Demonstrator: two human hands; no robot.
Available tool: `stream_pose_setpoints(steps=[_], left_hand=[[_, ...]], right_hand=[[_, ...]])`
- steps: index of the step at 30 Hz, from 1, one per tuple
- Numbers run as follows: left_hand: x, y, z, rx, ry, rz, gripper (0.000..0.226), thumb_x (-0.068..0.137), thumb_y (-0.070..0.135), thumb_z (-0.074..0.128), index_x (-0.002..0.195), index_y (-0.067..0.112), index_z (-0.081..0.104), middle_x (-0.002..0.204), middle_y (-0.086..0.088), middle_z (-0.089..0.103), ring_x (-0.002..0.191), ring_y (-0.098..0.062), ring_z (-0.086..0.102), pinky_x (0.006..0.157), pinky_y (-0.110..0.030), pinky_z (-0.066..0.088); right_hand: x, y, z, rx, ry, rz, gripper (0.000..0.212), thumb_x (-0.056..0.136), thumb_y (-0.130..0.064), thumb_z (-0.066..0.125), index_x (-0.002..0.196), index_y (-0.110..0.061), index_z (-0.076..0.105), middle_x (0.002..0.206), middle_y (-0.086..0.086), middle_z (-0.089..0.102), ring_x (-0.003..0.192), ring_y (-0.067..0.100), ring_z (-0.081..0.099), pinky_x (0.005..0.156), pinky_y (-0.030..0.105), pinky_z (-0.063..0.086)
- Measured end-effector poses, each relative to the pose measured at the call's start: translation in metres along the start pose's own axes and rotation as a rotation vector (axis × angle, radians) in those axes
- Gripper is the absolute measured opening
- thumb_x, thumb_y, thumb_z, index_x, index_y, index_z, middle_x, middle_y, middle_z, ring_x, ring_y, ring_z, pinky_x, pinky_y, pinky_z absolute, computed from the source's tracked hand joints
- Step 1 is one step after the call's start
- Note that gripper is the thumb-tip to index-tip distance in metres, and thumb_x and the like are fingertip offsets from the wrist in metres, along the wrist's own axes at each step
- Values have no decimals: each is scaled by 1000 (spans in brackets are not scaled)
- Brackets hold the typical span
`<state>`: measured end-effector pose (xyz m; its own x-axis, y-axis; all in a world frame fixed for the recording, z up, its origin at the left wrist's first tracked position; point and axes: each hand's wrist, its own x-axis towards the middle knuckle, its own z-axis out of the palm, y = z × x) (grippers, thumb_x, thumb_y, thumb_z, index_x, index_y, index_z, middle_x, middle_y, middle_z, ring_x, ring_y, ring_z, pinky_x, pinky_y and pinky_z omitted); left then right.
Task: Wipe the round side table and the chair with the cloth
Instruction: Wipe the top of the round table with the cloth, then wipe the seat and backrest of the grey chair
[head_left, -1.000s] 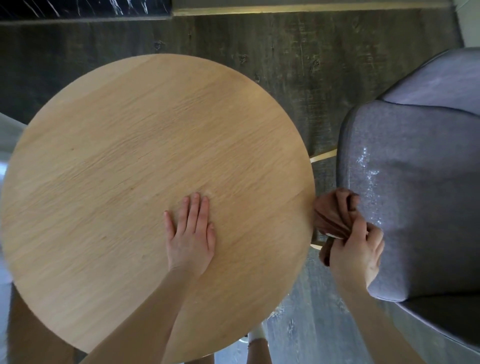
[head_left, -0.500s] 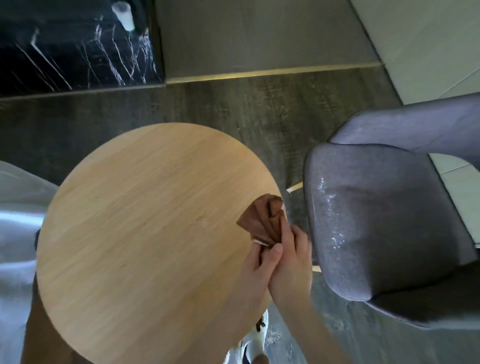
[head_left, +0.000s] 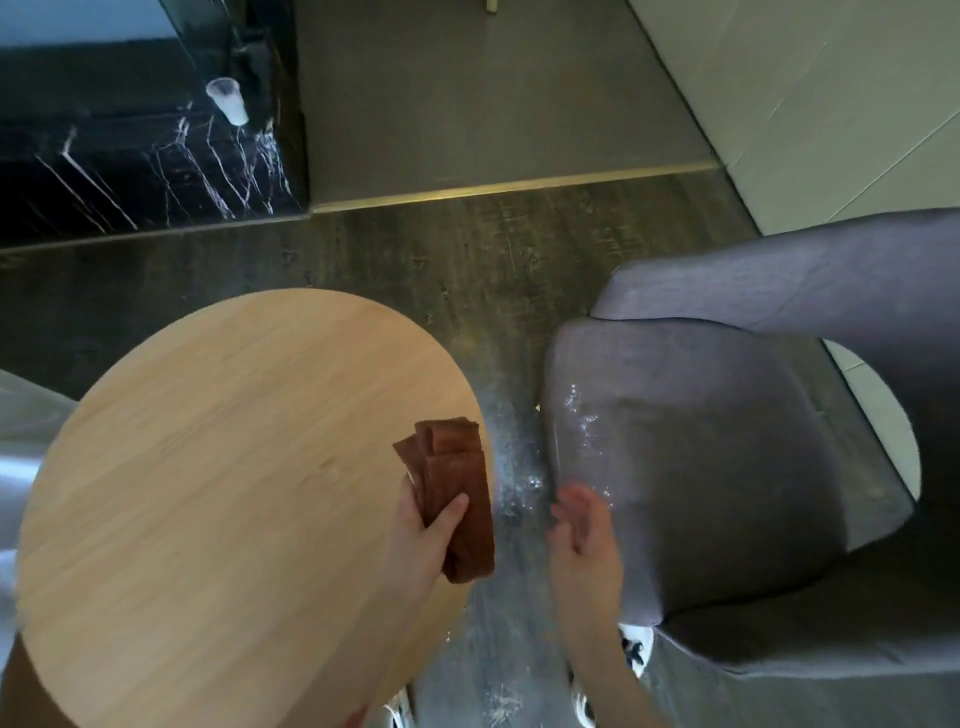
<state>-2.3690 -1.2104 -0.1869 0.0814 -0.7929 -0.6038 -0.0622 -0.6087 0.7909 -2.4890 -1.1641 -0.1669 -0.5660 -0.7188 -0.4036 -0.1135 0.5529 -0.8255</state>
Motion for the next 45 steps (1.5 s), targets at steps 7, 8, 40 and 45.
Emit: stream_pose_setpoints(steps=[7, 8, 40, 45], left_hand=[[4, -48, 117, 197, 136, -30, 46, 87, 8, 58, 130, 9, 40, 110, -4, 57, 105, -24, 58, 85, -30, 43], [6, -56, 133, 223, 165, -24, 45, 88, 10, 57, 129, 9, 40, 110, -5, 59, 103, -26, 59, 83, -29, 42], [59, -133, 270, 1189, -220, 87, 74, 88, 31, 49, 144, 44, 2, 128, -5, 54, 103, -37, 61, 83, -47, 50], [61, -148, 216, 1147, 17, 7, 71, 88, 26, 51, 143, 45, 10, 124, -6, 58, 96, -34, 65, 80, -44, 54]], right_hand=[[135, 125, -131, -861, -402, 52, 77, 91, -35, 49, 147, -13, 1, 159, 11, 2, 146, 26, 8, 117, 36, 13], [153, 136, -145, -910, -418, 53, 82, 90, -39, 49, 147, -15, -5, 159, 10, -4, 146, 27, 3, 117, 40, 13], [267, 197, -136, -1366, -851, 4, 113, 71, -60, 62, 139, -39, -25, 145, 1, -46, 136, 30, -35, 101, 77, 6], [267, 194, -137, -1363, -854, -1, 118, 70, -61, 63, 134, -40, -35, 144, 2, -46, 137, 31, -34, 102, 76, 4]])
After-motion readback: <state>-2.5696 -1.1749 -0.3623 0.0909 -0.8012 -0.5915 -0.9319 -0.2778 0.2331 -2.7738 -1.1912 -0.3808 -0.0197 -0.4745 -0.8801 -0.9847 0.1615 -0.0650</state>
